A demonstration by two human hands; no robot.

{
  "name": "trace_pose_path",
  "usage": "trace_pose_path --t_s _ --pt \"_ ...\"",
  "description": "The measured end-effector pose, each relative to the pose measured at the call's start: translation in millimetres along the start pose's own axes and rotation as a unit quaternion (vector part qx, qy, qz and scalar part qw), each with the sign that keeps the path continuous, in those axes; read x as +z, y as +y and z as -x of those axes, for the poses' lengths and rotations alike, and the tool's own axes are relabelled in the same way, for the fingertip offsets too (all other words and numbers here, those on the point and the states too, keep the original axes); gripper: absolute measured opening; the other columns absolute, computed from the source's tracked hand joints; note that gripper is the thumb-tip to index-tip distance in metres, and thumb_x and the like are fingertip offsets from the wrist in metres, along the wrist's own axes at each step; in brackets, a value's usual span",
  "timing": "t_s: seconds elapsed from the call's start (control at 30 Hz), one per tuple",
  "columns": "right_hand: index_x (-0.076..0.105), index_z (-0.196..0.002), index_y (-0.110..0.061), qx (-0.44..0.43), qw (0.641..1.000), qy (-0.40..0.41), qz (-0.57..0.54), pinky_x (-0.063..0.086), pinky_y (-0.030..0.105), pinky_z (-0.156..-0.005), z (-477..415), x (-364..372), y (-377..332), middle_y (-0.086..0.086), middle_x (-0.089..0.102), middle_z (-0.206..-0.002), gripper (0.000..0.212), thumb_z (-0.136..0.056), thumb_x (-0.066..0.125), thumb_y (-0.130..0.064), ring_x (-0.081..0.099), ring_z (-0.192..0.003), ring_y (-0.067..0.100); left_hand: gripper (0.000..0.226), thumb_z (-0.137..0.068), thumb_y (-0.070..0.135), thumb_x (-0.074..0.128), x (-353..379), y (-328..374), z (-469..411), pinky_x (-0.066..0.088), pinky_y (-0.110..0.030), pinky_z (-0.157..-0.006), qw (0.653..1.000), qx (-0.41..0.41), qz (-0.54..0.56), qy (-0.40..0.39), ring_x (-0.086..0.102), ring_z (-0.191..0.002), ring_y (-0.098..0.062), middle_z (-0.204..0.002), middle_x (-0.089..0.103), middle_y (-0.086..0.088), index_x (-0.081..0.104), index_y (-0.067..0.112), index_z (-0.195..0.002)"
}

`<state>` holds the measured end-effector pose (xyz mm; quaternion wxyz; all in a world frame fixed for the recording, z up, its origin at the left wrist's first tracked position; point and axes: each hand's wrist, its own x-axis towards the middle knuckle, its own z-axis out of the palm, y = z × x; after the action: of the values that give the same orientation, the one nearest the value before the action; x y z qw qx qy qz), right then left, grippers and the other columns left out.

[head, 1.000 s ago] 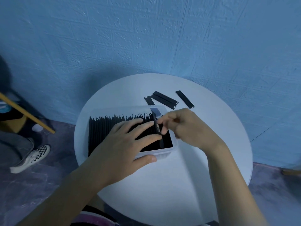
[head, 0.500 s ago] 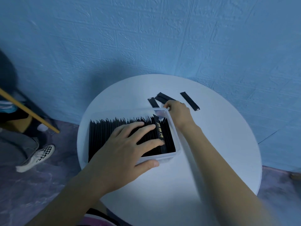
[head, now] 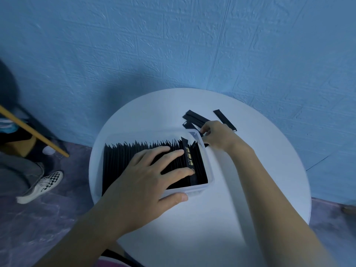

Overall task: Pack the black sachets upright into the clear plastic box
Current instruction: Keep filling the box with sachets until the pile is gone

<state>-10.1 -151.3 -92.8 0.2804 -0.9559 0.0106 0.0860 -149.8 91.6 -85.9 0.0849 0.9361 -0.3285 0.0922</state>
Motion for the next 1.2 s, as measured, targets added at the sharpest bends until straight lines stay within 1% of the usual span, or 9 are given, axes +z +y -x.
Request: trace_pose_path --t_s 0.13,0.27,0.33,0.43,0.6,0.83,1.07,1.13,1.2 --pt "0.067 -0.084 -0.023 -0.01 0.998 0.06 -0.032 0.041 0.026 -0.065 -8 -6 1 -0.007 0.067 -0.08 0.005 -0.089 0.067 -0.024 0.059 -0.075 0.013 0.048 -0.093 0.067 0.042 -2 -2 1 0.035 -0.047 -0.113 1.0 -0.004 -0.003 -0.015 0.035 -0.144 -0.02 -0.155 0.04 0.011 0.052 0.046 -0.135" --pt "0.063 -0.075 -0.027 0.012 0.993 0.121 0.006 0.043 0.031 -0.072 -22 -11 2 -0.002 0.067 -0.094 0.012 -0.085 0.066 -0.033 0.061 -0.089 0.024 0.048 -0.093 0.068 0.042 -1 -2 1 0.034 -0.047 -0.113 1.0 -0.004 -0.004 -0.02 0.034 -0.144 -0.02 -0.155 0.039 0.012 0.051 0.047 -0.136" --pt "0.063 -0.081 -0.028 0.024 0.993 0.117 0.021 0.043 0.033 -0.074 -29 -8 4 0.001 0.064 -0.107 0.009 -0.082 0.067 -0.035 0.06 -0.096 0.027 0.048 -0.094 0.068 0.041 -1 -3 1 0.034 -0.047 -0.113 1.0 -0.003 -0.006 -0.02 0.033 -0.144 -0.02 -0.155 0.038 0.012 0.05 0.047 -0.136" --pt "0.059 -0.093 -0.024 0.031 0.994 0.101 0.019 0.045 0.035 -0.077 -32 -5 7 0.002 0.063 -0.106 0.012 -0.084 0.067 -0.029 0.059 -0.098 0.028 0.048 -0.093 0.068 0.041 -1 -3 2 0.034 -0.047 -0.113 1.0 -0.002 -0.005 -0.02 0.034 -0.144 -0.02 -0.155 0.039 0.011 0.051 0.047 -0.136" --pt "0.052 -0.123 -0.022 0.053 0.997 0.056 -0.016 0.047 0.038 -0.089 -23 -8 10 0.0 0.06 -0.107 0.039 -0.088 0.068 -0.026 0.054 -0.101 0.024 0.048 -0.093 0.067 0.042 0 -3 1 0.033 -0.046 -0.113 1.0 -0.003 -0.007 -0.015 0.034 -0.144 -0.019 -0.155 0.039 0.012 0.051 0.047 -0.136" --pt "0.065 -0.081 -0.022 0.048 0.994 0.047 -0.082 0.041 0.029 -0.066 -4 -14 24 0.0 0.072 -0.081 0.007 -0.084 0.071 -0.025 0.061 -0.08 0.018 0.047 -0.093 0.068 0.041 0 -2 1 0.034 -0.046 -0.113 1.0 -0.005 -0.006 -0.011 0.035 -0.143 -0.02 -0.154 0.04 0.012 0.051 0.048 -0.135" --pt "0.064 -0.081 -0.012 -0.007 0.985 0.069 -0.158 0.035 0.029 -0.058 57 -35 8 -0.005 0.049 -0.06 0.02 -0.094 0.063 -0.028 0.042 -0.055 0.014 0.047 -0.094 0.067 0.039 0 -1 2 0.034 -0.048 -0.113 1.0 -0.004 -0.007 -0.011 0.034 -0.143 -0.019 -0.155 0.039 0.013 0.05 0.048 -0.135" --pt "0.066 -0.087 -0.006 -0.036 0.983 0.065 -0.171 0.038 0.025 -0.058 82 -40 -3 -0.002 0.054 -0.062 0.022 -0.096 0.063 -0.026 0.045 -0.054 0.01 0.047 -0.093 0.066 0.04 0 0 1 0.034 -0.048 -0.113 1.0 -0.006 -0.005 -0.009 0.034 -0.143 -0.019 -0.154 0.039 0.013 0.05 0.048 -0.135" --pt "0.069 -0.09 -0.013 -0.065 0.978 0.041 -0.196 0.038 0.016 -0.056 107 -41 -15 -0.003 0.064 -0.067 0.013 -0.096 0.063 -0.023 0.047 -0.052 0.004 0.046 -0.093 0.066 0.04 0 0 1 0.035 -0.048 -0.113 1.0 -0.006 -0.004 -0.007 0.035 -0.143 -0.019 -0.154 0.04 0.012 0.05 0.047 -0.134"
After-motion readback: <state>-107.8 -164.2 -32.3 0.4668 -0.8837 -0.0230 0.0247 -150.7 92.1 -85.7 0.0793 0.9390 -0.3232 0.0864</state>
